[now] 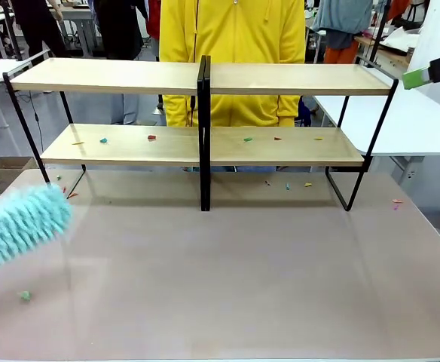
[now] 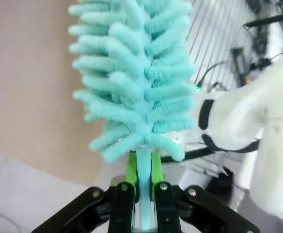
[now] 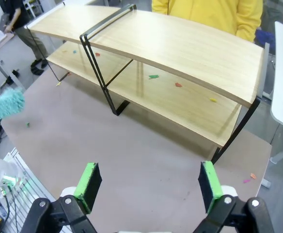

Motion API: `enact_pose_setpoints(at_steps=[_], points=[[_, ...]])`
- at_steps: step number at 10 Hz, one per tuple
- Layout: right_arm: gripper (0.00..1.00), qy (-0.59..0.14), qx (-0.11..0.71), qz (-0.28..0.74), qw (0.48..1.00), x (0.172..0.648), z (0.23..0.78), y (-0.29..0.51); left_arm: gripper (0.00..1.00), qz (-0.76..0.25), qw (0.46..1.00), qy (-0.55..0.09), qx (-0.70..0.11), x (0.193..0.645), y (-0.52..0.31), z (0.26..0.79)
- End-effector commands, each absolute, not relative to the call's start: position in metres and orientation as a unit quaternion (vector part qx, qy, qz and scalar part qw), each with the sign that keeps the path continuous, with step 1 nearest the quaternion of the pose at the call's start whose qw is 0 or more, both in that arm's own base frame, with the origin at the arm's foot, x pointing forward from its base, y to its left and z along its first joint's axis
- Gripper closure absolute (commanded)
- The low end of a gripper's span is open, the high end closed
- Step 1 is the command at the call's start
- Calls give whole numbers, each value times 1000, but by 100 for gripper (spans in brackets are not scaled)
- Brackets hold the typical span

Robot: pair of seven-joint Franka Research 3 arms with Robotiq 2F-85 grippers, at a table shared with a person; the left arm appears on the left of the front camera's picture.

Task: Clean the shelves.
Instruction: Clean a randomly selected level of the Shelf with the Duster.

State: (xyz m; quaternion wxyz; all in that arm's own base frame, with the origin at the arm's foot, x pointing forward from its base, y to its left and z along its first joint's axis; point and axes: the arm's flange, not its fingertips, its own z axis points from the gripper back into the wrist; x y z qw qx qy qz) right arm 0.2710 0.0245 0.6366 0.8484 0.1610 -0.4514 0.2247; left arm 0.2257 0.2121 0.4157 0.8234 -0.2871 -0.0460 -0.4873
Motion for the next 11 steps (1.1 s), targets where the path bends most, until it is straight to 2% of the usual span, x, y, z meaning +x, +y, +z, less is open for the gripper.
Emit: enact_pose_setpoints(at_steps=[1,2,3,4,5,6,7,11], points=[[0,-452,162,225,848,271,637,25,88,-435,784,-160,-413,231,274,431],[0,-452,162,225,848,271,637,25,88,-384,781,-196,-452,229,305,437],[0,-452,162,225,848,271,637,25,88,-320,800,-211,-462,216,327,440],[0,-452,162,225,848,271,637,25,88,-188,825,-227,-482,207,350,444],[0,-452,162,225,848,271,637,25,88,-54,829,-228,-508,210,369,442],[0,-452,162,225,848,271,637,25,88,-28,836,-197,-511,213,366,436],[0,-452,162,225,848,271,637,25,88,-215,837,-200,-461,196,351,436],[0,-452,162,225,848,271,637,25,88,-215,837,-200,-461,196,351,436]])
